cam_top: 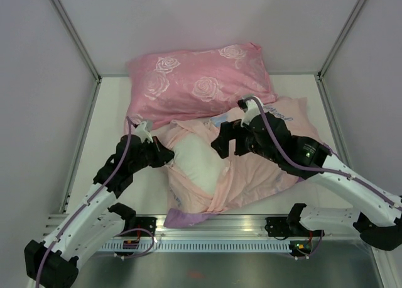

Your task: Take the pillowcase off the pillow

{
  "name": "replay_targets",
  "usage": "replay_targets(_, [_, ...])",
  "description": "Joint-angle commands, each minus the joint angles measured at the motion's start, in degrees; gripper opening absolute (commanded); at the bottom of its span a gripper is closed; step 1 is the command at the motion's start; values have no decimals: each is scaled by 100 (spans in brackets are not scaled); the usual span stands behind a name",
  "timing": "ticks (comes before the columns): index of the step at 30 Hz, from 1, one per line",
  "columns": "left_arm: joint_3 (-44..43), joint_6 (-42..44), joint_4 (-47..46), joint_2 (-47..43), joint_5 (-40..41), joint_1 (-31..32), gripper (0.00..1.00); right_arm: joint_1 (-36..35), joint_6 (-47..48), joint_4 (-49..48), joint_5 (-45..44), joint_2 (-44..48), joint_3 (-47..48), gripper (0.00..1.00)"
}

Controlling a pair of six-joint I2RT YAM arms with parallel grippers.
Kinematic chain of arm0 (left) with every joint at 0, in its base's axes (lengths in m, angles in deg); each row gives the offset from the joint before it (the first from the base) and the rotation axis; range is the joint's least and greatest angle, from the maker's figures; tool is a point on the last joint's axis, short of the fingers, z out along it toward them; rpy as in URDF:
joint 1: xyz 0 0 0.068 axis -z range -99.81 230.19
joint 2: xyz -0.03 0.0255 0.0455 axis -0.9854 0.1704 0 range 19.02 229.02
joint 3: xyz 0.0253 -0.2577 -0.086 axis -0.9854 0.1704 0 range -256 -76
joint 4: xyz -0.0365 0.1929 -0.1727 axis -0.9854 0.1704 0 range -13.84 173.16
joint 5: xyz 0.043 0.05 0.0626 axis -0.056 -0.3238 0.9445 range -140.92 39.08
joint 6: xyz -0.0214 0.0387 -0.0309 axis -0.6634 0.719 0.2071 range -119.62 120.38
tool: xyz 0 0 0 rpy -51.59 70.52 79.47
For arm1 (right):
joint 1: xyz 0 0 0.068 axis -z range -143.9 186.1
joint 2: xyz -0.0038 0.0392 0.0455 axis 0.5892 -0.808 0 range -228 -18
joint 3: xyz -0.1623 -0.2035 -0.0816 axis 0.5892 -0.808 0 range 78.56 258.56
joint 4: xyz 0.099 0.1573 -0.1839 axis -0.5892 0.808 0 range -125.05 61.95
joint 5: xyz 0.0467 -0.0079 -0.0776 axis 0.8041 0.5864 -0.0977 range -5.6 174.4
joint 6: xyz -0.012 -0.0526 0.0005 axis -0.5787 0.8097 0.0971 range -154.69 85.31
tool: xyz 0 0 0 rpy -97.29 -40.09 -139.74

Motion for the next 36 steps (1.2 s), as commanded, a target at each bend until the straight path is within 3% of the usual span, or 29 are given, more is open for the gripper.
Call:
replay_targets(1, [40,-297,-1203,-364,-714,12,2,-379,365,-174,720,-700,1136,98])
replay_targets(7, [-109,-280,-941,-224,-653,12,2,-1241,462,-6,341,-2510,2440,98])
replay_targets(16, [-337,-385,509,-162,603,12,2,-1234,217,-191,-212,-3453,1924,98])
replay_targets(25, [-294,-456,677,-224,656,12,2,-1172,391,55,-1188,-4050,1897,98])
replay_targets(33, [-531,-754,1389,75,1315,12,2,-1164,313,-252,-1557,-4850,1652,97])
replay_targets(35, [-540,-798,1442,93,1386,12,2,-1155,199,-428,-1759,-4956,1502,81])
replay_targets(36, [-557,-807,1459,93,1394,12,2,-1129,146,-472,-1820,-5035,1440,54])
